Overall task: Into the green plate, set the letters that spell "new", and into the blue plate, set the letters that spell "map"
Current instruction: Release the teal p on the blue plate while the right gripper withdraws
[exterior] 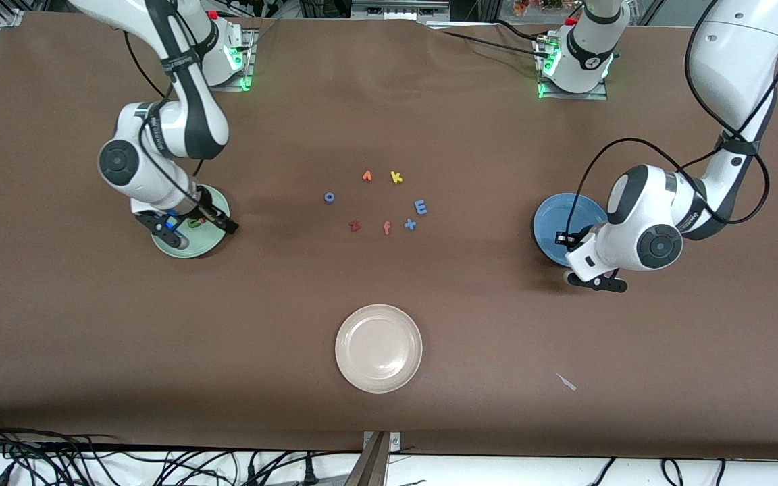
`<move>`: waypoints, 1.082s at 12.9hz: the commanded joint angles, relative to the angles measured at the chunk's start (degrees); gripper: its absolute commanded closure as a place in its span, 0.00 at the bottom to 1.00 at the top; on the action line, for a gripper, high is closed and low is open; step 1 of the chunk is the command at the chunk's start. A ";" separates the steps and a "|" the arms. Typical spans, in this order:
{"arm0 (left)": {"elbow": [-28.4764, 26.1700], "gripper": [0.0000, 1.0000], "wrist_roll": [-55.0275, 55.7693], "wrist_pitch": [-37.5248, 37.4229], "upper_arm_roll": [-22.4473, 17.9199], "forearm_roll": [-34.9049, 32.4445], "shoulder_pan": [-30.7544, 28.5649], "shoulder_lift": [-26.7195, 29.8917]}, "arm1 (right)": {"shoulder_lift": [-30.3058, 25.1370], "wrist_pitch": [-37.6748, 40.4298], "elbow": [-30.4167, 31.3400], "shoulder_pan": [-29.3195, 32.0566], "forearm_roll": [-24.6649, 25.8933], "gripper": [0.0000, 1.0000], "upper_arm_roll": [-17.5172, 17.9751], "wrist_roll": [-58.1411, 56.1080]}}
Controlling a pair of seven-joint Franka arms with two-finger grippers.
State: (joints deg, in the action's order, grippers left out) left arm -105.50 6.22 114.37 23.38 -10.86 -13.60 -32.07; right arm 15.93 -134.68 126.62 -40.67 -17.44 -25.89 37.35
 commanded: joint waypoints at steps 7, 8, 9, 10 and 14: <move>0.56 0.01 -0.78 -0.46 1.57 -2.24 -1.08 -0.28 | 2.79 -0.15 -6.82 -0.82 0.31 0.01 4.89 -5.16; 0.56 0.01 -0.07 -0.47 2.80 -1.89 -0.90 0.60 | 2.97 -0.15 -7.52 -0.73 0.31 0.01 4.80 -5.79; 0.56 0.01 2.02 -0.47 4.64 -1.89 -0.90 1.13 | 2.97 -0.15 -7.87 -0.55 0.31 0.01 4.80 -7.36; 0.56 0.00 5.96 -0.47 6.57 -1.89 -0.90 1.13 | 2.80 -0.06 -7.97 -0.46 0.31 0.01 4.36 -12.16; -0.05 0.00 20.11 0.23 13.26 -1.89 0.41 0.26 | 2.53 8.52 -13.39 -0.29 0.31 0.00 -2.56 -30.02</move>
State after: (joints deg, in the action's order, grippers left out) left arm -104.69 20.41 114.42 34.83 -12.18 -13.85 -32.17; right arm 18.31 -131.75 117.36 -41.30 -17.21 -25.31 13.65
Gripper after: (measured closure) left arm 0.000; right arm 0.000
